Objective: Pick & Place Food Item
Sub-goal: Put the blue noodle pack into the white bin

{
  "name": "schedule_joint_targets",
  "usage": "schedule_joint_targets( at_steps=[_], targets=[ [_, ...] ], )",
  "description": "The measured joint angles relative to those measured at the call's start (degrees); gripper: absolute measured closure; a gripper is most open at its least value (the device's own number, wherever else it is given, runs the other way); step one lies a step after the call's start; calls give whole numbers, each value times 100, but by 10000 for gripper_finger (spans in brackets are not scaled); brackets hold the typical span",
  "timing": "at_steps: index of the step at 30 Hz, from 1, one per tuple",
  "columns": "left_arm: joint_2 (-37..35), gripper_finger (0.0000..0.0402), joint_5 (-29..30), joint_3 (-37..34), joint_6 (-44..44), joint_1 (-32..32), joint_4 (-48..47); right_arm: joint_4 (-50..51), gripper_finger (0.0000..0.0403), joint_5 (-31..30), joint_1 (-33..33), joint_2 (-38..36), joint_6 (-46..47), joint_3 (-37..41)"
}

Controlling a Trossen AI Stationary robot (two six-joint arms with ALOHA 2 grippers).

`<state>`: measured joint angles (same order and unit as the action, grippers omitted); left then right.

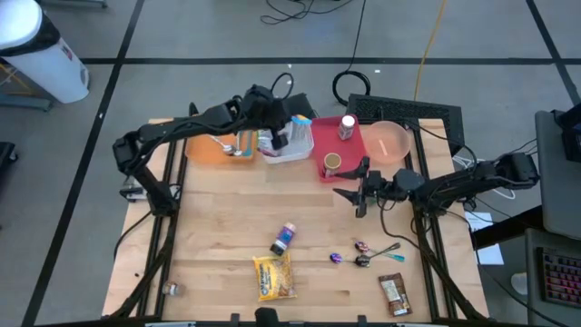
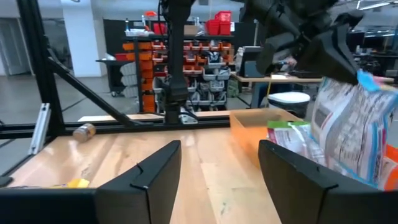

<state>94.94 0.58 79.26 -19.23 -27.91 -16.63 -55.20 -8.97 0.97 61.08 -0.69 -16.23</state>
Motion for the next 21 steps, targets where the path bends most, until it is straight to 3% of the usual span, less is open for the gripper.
schedule_joint_targets(
  at_steps=[21],
  targets=[
    [1337,401,-74,0,-24,-407,830,91,202,2,-105,0,-313,0]
  ],
)
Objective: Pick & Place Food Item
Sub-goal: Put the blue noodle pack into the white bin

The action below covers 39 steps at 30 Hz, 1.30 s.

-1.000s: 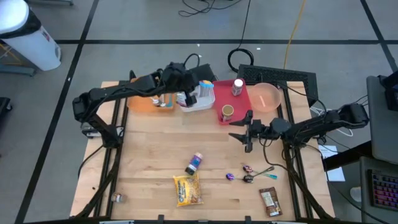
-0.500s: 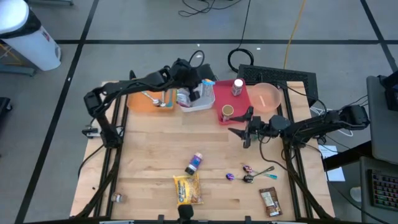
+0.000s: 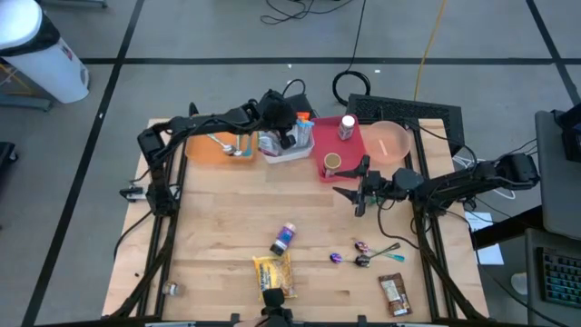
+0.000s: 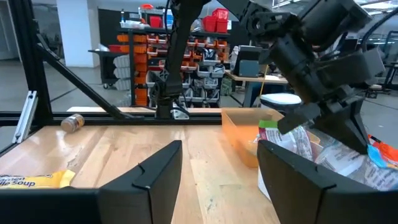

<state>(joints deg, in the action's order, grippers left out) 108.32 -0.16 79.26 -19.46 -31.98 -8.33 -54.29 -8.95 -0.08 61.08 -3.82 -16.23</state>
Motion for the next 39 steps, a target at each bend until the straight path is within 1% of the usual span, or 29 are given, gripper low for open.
schedule_joint_targets(
  at_steps=[7,14,25,28,34,39],
  targets=[
    [81,399,65,0,-9,-26,5,-6,203,-1,0,0,-34,0],
    [81,383,175,0,176,-25,2,-6,206,0,0,0,-34,0],
    [80,375,319,0,-11,-9,-10,-8,206,-2,0,0,-34,0],
    [80,354,232,0,-16,-9,-54,-8,206,-2,0,0,-34,0],
    [20,277,184,0,27,14,-130,-6,206,-2,2,0,-34,0],
    [-424,231,579,0,-2,142,-91,-1,206,-2,-35,0,-30,0]
  ],
)
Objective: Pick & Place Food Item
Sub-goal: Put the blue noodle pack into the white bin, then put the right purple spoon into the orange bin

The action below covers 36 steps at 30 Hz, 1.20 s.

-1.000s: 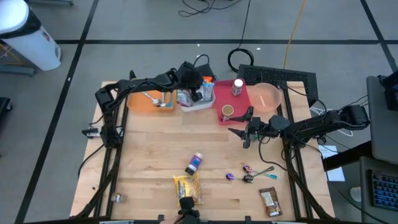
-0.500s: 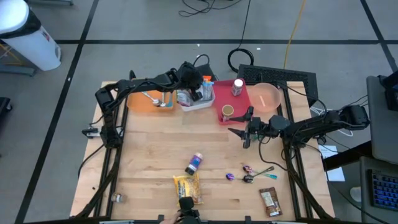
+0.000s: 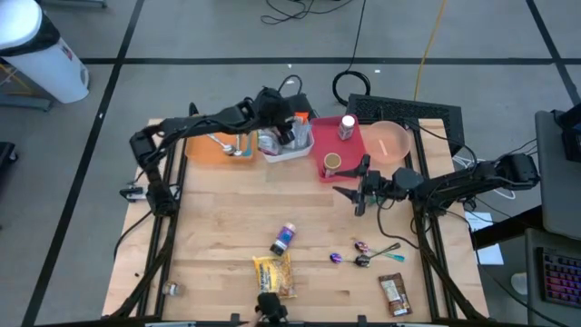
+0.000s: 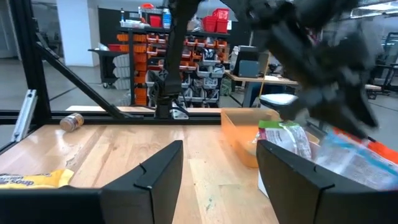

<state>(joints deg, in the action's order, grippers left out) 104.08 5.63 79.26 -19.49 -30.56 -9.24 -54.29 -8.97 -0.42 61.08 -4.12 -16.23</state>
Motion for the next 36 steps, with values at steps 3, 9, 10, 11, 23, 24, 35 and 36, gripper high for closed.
schedule_joint_targets(
  at_steps=[3,9,10,11,23,24,35,36],
  targets=[
    [-465,217,338,0,-75,103,-2,23,206,-2,-40,2,-2,0],
    [-1680,207,779,0,-32,404,-85,13,206,-1,-40,2,-1,0],
    [-1900,207,779,0,46,460,-144,14,206,0,-40,2,-2,0],
    [-2122,208,778,0,144,518,-223,14,206,0,-40,2,-2,0],
    [-3979,215,-240,2,973,1074,-2009,14,206,0,-40,2,37,0],
    [-4067,215,-248,-23,979,1115,-2157,14,206,0,-40,2,37,0],
    [-5408,215,-445,-2761,1364,1506,-191,0,206,0,-40,2,31,0],
    [-5493,215,-494,-3099,1376,1537,194,-25,206,0,-40,2,31,0]
  ],
)
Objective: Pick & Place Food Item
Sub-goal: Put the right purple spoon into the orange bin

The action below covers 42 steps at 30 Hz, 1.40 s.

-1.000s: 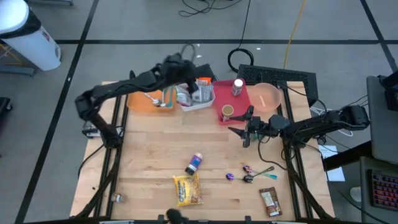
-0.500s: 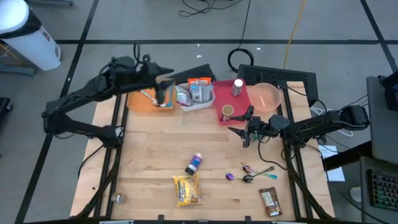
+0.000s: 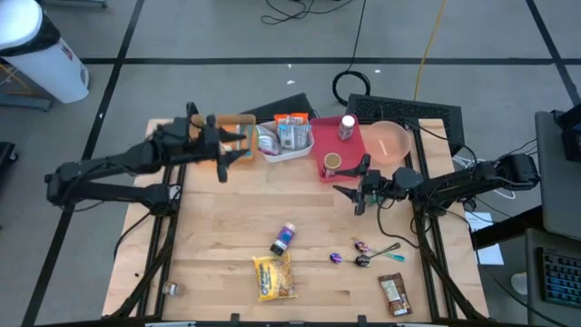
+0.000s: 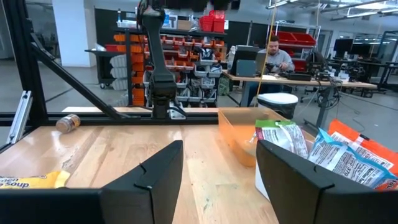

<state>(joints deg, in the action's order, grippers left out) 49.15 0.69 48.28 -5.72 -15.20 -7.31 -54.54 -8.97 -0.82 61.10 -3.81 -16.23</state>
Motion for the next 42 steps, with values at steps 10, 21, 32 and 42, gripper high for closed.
schedule_joint_targets(
  at_steps=[10,21,32,42],
  targets=[
    [146,215,-780,-2555,316,171,4537,-138,206,2,0,0,40,0],
    [1110,215,-935,-2735,1066,477,5750,393,206,81,15,0,996,-2],
    [2686,215,-922,-2733,2305,1305,6844,554,206,473,455,194,2136,48],
    [3823,215,-482,-2555,2743,2487,8098,78,206,478,1564,855,2364,50]
  ],
)
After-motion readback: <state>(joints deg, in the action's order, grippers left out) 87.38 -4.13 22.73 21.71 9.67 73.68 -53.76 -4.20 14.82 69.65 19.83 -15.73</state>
